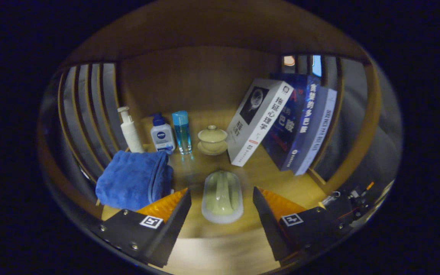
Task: Pull open the drawer, take out the items inside it, and place them on the countertop above the cabinet.
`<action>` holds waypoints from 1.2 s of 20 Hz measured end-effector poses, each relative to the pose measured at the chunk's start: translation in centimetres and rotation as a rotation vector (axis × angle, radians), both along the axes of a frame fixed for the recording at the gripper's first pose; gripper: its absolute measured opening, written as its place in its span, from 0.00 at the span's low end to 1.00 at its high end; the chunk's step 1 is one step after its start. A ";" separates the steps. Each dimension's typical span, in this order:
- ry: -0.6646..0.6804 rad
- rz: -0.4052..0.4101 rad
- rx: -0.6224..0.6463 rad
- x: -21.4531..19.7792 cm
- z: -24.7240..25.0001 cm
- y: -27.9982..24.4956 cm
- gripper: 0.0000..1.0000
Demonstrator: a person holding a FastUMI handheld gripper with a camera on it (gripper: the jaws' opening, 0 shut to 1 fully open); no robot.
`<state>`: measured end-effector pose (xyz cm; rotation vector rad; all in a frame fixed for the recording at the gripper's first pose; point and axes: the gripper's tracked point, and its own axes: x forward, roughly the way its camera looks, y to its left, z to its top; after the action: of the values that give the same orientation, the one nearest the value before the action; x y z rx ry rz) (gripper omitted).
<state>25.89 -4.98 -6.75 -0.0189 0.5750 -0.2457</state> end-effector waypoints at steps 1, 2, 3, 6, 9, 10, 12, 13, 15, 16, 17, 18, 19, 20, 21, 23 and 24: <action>0.035 0.025 0.019 -1.6 0.3 0.8 0.97; 0.091 0.085 0.066 -3.3 0.4 2.4 0.97; 0.135 0.161 0.161 -5.0 0.7 4.3 0.97; 0.109 0.225 0.114 -8.8 1.7 6.3 1.00; 0.074 0.219 0.071 -13.2 2.6 6.0 1.00; 0.064 0.218 0.083 -14.8 2.6 6.3 1.00; 0.005 0.192 0.065 -17.3 2.9 5.4 1.00; -0.018 0.181 0.073 -19.0 3.0 5.4 1.00; -0.061 0.173 0.111 -22.0 2.5 5.9 1.00; -0.097 0.160 0.115 -23.0 2.3 5.8 1.00; -0.131 0.156 0.107 -23.9 2.0 5.5 1.00; -0.161 0.143 0.091 -24.6 1.7 5.0 1.00; -0.185 0.130 0.087 -25.4 1.0 4.7 1.00; -0.214 0.116 0.096 -26.1 0.5 4.5 1.00; -0.253 0.115 0.108 -26.7 0.2 4.5 1.00; -0.292 0.101 0.096 -27.9 -1.2 3.7 1.00; -0.297 0.101 0.086 -28.6 -1.9 3.5 1.00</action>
<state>-2.68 -1.45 -8.65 0.0704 0.2874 -0.1222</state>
